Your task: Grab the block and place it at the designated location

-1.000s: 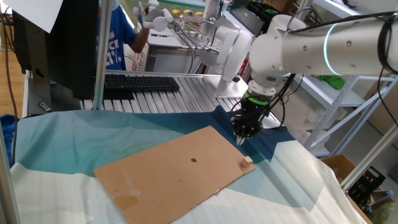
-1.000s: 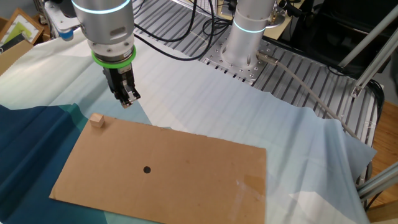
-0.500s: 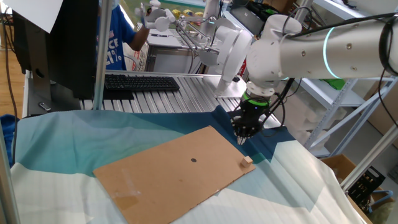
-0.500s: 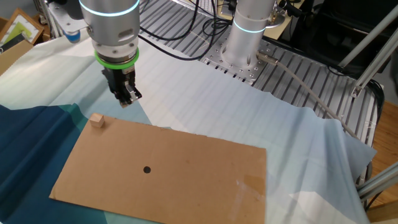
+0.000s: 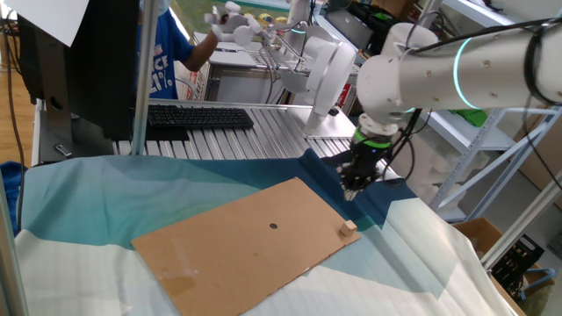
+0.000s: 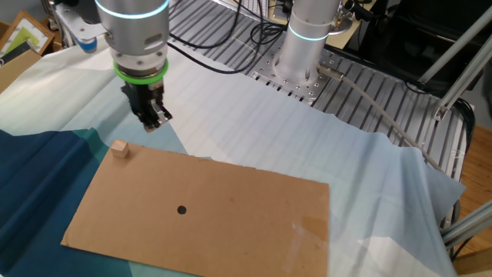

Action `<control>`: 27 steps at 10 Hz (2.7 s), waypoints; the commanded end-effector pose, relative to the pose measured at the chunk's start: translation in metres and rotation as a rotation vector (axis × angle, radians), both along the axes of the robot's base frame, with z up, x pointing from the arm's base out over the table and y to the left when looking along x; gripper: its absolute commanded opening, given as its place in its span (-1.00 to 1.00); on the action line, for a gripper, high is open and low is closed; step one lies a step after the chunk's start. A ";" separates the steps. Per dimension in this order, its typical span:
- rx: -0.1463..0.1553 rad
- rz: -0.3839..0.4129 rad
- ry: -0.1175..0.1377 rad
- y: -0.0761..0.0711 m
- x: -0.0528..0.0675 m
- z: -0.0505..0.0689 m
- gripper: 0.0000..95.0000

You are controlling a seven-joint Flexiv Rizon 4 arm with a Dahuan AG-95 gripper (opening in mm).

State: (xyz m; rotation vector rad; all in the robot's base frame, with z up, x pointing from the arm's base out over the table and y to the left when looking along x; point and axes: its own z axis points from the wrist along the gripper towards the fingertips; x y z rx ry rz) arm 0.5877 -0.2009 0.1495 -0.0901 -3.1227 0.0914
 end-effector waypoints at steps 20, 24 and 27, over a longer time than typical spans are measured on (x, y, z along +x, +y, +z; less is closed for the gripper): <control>0.065 0.269 -0.068 -0.055 -0.002 -0.036 -1.00; 0.062 0.253 -0.090 -0.049 -0.001 -0.060 -1.00; 0.063 0.220 -0.091 -0.046 -0.003 -0.076 -1.00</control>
